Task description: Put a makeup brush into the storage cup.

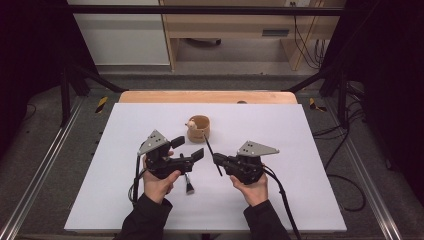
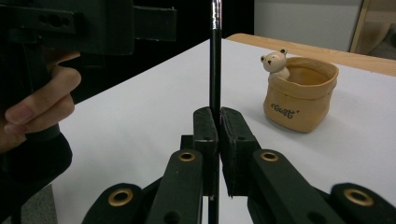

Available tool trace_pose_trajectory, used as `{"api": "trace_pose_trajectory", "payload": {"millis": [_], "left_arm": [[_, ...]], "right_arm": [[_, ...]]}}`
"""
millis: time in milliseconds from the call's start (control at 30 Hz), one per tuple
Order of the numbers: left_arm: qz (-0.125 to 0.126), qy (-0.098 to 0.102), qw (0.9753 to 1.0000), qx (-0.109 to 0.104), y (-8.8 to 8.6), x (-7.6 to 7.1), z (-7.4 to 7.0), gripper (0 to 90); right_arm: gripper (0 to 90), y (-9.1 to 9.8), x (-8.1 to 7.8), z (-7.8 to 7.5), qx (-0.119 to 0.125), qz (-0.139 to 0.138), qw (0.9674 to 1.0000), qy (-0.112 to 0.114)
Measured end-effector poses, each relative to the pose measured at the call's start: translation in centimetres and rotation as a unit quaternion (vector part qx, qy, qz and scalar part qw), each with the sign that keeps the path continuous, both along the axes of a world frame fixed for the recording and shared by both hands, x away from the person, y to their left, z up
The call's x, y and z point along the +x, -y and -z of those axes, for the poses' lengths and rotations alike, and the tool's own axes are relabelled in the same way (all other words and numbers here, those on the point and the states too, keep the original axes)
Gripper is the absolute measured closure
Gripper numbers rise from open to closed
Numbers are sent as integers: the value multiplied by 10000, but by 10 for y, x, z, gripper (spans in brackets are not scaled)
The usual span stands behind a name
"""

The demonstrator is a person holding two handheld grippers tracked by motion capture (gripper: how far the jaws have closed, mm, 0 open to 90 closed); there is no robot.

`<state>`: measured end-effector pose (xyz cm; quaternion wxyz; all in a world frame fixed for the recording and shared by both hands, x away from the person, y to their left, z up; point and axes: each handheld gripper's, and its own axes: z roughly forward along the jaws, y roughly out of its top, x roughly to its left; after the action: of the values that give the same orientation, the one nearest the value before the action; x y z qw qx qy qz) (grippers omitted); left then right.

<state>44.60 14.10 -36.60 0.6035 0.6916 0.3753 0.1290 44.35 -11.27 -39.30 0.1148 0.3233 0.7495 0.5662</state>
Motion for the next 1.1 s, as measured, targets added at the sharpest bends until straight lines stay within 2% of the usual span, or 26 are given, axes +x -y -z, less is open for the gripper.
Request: {"api": "trace_pose_trajectory", "payload": {"millis": [400,867,1100], "left_arm": [[75,-155,9998,-135,14,3,6,221],[179,-322,9984,-437,19,2,8,451],[158,-404,9979,-473,20,2,9,552]], "right_arm": [[859,-6,-2,3,102,-45,9999,29],[859,-12,-3,4,189,-93,9998,53],[859,-15,-3,5,234,-95,9997,36]]}}
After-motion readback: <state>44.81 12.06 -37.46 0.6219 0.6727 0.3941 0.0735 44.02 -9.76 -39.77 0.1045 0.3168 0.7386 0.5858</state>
